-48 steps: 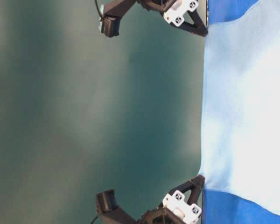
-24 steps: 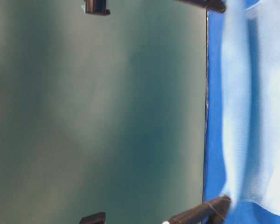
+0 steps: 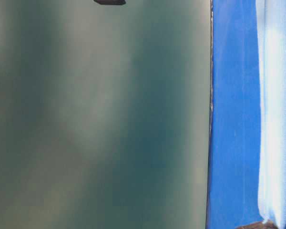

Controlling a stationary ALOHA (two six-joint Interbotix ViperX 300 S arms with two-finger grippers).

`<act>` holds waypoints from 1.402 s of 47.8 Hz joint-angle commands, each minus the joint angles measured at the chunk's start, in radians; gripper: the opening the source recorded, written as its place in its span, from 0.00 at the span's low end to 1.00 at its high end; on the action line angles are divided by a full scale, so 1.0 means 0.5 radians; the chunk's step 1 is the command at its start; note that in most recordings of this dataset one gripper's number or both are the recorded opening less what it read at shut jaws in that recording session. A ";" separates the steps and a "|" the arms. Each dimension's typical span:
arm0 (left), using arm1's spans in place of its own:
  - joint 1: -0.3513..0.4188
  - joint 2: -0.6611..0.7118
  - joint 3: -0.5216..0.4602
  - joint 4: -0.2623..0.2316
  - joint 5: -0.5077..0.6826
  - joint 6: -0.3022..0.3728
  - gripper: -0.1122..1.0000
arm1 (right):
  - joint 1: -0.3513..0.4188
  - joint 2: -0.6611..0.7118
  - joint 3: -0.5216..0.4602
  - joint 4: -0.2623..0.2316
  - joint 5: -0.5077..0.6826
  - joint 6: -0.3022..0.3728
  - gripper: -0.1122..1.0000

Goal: Fold the light blue towel.
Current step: 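Fold the top edge down toward the bottom edge with both grippers, then grasp the folded towel's left and right ends with both grippers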

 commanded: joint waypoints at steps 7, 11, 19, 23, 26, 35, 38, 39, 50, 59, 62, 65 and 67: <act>-0.012 0.083 -0.028 -0.003 -0.049 -0.003 0.11 | 0.012 -0.009 -0.015 0.006 -0.012 0.021 0.10; -0.012 0.107 -0.034 -0.003 -0.055 -0.003 0.12 | 0.009 0.009 -0.018 0.006 -0.012 0.055 0.10; 0.009 0.110 -0.034 -0.003 -0.061 -0.003 0.14 | 0.009 0.046 -0.021 0.006 -0.015 0.071 0.10; 0.015 0.110 -0.037 -0.006 -0.077 -0.003 0.27 | 0.009 0.058 -0.028 0.003 -0.015 0.074 0.11; 0.012 0.107 -0.040 -0.006 -0.095 -0.006 0.43 | 0.012 0.058 -0.034 0.006 -0.015 0.074 0.17; 0.009 0.031 -0.046 -0.006 -0.064 0.000 0.86 | 0.021 -0.009 -0.043 -0.012 0.009 0.067 0.65; 0.012 -0.034 -0.043 -0.006 -0.037 0.025 0.84 | 0.021 -0.074 -0.043 -0.031 0.018 0.061 0.69; 0.015 -0.052 -0.043 -0.006 -0.028 0.028 0.83 | 0.021 -0.101 -0.040 -0.040 0.018 0.058 0.67; 0.181 -0.117 -0.037 -0.003 -0.009 0.040 0.81 | -0.147 -0.190 -0.021 -0.153 0.006 0.055 0.65; 0.328 -0.043 -0.086 -0.003 -0.006 0.055 0.81 | -0.328 -0.064 -0.071 -0.279 0.006 0.046 0.65; 0.362 -0.003 -0.101 -0.003 -0.006 0.064 0.81 | -0.362 0.003 -0.095 -0.313 0.006 0.046 0.65; 0.387 0.043 -0.117 -0.003 -0.006 0.074 0.81 | -0.396 0.077 -0.120 -0.341 -0.003 0.046 0.65; 0.408 0.083 -0.135 -0.003 -0.009 0.086 0.81 | -0.417 0.138 -0.135 -0.359 -0.015 0.046 0.65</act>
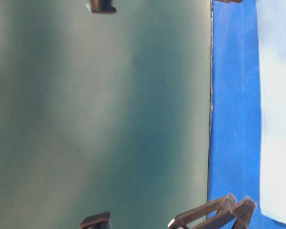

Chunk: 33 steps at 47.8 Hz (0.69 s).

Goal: Fold the light blue towel.
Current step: 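Grasp the folded towel's left and right ends with both grippers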

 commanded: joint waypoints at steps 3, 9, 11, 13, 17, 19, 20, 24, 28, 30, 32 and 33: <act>0.049 0.080 -0.071 0.000 -0.009 0.028 0.81 | -0.061 0.141 -0.086 -0.049 -0.049 0.003 0.65; 0.114 0.184 -0.098 -0.003 -0.009 0.071 0.81 | -0.092 0.282 -0.123 -0.071 -0.095 0.003 0.65; 0.132 0.209 -0.098 0.000 -0.009 0.083 0.81 | -0.089 0.313 -0.132 -0.074 -0.098 0.003 0.65; 0.150 0.233 -0.098 -0.003 -0.009 0.092 0.81 | -0.089 0.341 -0.138 -0.074 -0.101 0.003 0.65; 0.187 0.279 -0.098 0.000 -0.012 0.101 0.81 | -0.089 0.380 -0.141 -0.074 -0.101 0.003 0.65; 0.199 0.298 -0.098 0.000 -0.015 0.101 0.81 | -0.092 0.399 -0.141 -0.074 -0.098 0.003 0.65; 0.206 0.310 -0.098 0.000 -0.018 0.101 0.81 | -0.092 0.402 -0.141 -0.074 -0.101 0.003 0.65; 0.215 0.341 -0.107 0.000 -0.021 0.104 0.81 | -0.095 0.408 -0.138 -0.074 -0.101 0.003 0.65; 0.215 0.350 -0.110 0.000 -0.021 0.104 0.79 | -0.095 0.411 -0.129 -0.074 -0.101 0.003 0.65; 0.215 0.350 -0.114 0.000 -0.021 0.104 0.79 | -0.095 0.408 -0.126 -0.074 -0.101 0.003 0.65; 0.215 0.350 -0.114 0.000 -0.021 0.104 0.78 | -0.095 0.408 -0.120 -0.074 -0.101 0.000 0.65; 0.215 0.353 -0.117 -0.003 -0.018 0.104 0.78 | -0.095 0.408 -0.120 -0.074 -0.101 -0.003 0.65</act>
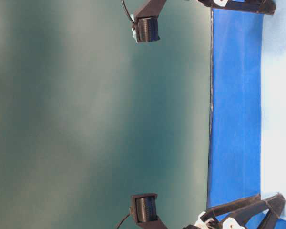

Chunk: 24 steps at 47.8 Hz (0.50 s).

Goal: Fold the light blue towel.
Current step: 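Grasp the folded towel's left and right ends with both grippers, then lift the towel and swing it to a vertical orientation with both grippers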

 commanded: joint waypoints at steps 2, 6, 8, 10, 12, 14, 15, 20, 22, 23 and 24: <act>0.006 -0.015 -0.040 0.000 0.000 -0.006 0.76 | -0.003 -0.015 -0.006 -0.012 -0.012 -0.009 0.64; 0.003 -0.009 -0.052 -0.003 0.037 -0.037 0.65 | -0.003 -0.018 0.003 -0.052 -0.012 -0.012 0.56; 0.000 -0.006 -0.061 -0.003 0.067 -0.037 0.56 | -0.003 -0.018 0.000 -0.074 -0.012 -0.012 0.47; 0.000 0.000 -0.071 0.000 0.098 -0.037 0.45 | 0.000 -0.018 0.003 -0.089 -0.012 -0.012 0.37; 0.000 0.003 -0.083 0.000 0.123 -0.037 0.35 | 0.000 -0.018 0.003 -0.098 -0.012 -0.012 0.26; 0.000 0.006 -0.092 0.000 0.135 -0.037 0.26 | 0.000 -0.018 0.000 -0.101 -0.012 -0.012 0.16; 0.000 0.009 -0.092 0.000 0.135 -0.037 0.22 | 0.000 -0.018 0.000 -0.104 -0.012 -0.012 0.12; 0.000 0.009 -0.098 0.000 0.135 -0.037 0.11 | 0.000 -0.018 0.000 -0.104 -0.012 -0.012 0.12; 0.000 0.009 -0.098 -0.003 0.138 -0.037 0.11 | 0.000 -0.021 0.003 -0.104 -0.012 -0.012 0.12; 0.000 0.006 -0.098 -0.003 0.141 -0.037 0.11 | 0.000 -0.021 0.000 -0.104 -0.009 -0.012 0.12; 0.000 0.006 -0.098 0.000 0.144 -0.037 0.11 | 0.000 -0.025 0.003 -0.104 -0.012 -0.012 0.12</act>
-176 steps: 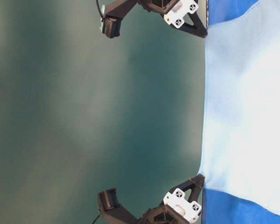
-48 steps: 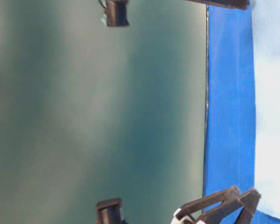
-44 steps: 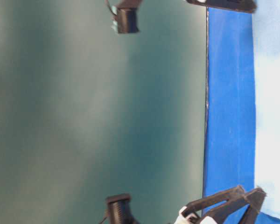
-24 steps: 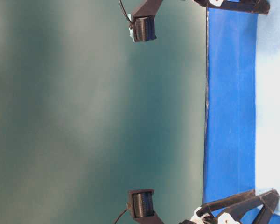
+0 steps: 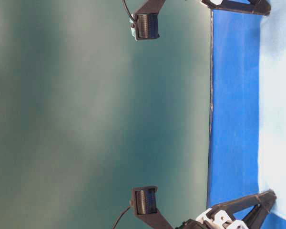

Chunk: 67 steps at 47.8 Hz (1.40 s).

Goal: Fold the light blue towel.
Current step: 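Lift the towel and swing it to a vertical orientation with both grippers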

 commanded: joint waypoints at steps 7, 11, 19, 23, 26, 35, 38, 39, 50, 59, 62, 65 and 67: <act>0.006 -0.061 -0.034 -0.003 0.049 0.006 0.11 | -0.006 -0.074 -0.012 -0.006 0.025 0.009 0.12; 0.006 -0.156 -0.064 -0.006 0.135 0.012 0.11 | -0.003 -0.169 -0.028 -0.006 0.104 0.018 0.12; 0.003 -0.399 -0.147 -0.003 0.374 0.012 0.11 | 0.043 -0.451 -0.089 -0.006 0.359 0.015 0.12; -0.006 -0.522 -0.181 -0.006 0.476 0.009 0.11 | 0.083 -0.598 -0.114 -0.006 0.466 0.015 0.12; -0.025 -0.626 -0.202 -0.003 0.531 0.009 0.11 | 0.114 -0.709 -0.129 -0.006 0.543 0.015 0.12; -0.080 -0.788 -0.218 -0.006 0.561 0.009 0.11 | 0.169 -1.009 -0.098 -0.006 0.653 0.031 0.12; -0.095 -0.834 -0.212 -0.006 0.561 0.009 0.11 | 0.172 -1.065 -0.071 -0.003 0.653 0.037 0.12; -0.095 -0.844 -0.212 -0.003 0.561 0.009 0.11 | 0.175 -1.074 -0.067 -0.003 0.653 0.037 0.12; -0.120 -0.862 -0.206 -0.003 0.543 0.003 0.11 | 0.175 -1.040 -0.080 -0.006 0.635 0.037 0.12; -0.249 -0.828 -0.218 -0.006 0.485 0.000 0.11 | 0.074 -0.951 -0.126 -0.037 0.512 0.034 0.12; -0.316 -0.792 -0.224 -0.006 0.399 0.000 0.11 | -0.003 -0.899 -0.153 -0.061 0.448 0.034 0.12; -0.377 -0.746 -0.236 -0.006 0.310 0.000 0.11 | -0.086 -0.841 -0.190 -0.086 0.399 0.031 0.12; -0.420 -0.712 -0.245 -0.006 0.245 0.000 0.11 | -0.141 -0.798 -0.224 -0.101 0.371 0.031 0.12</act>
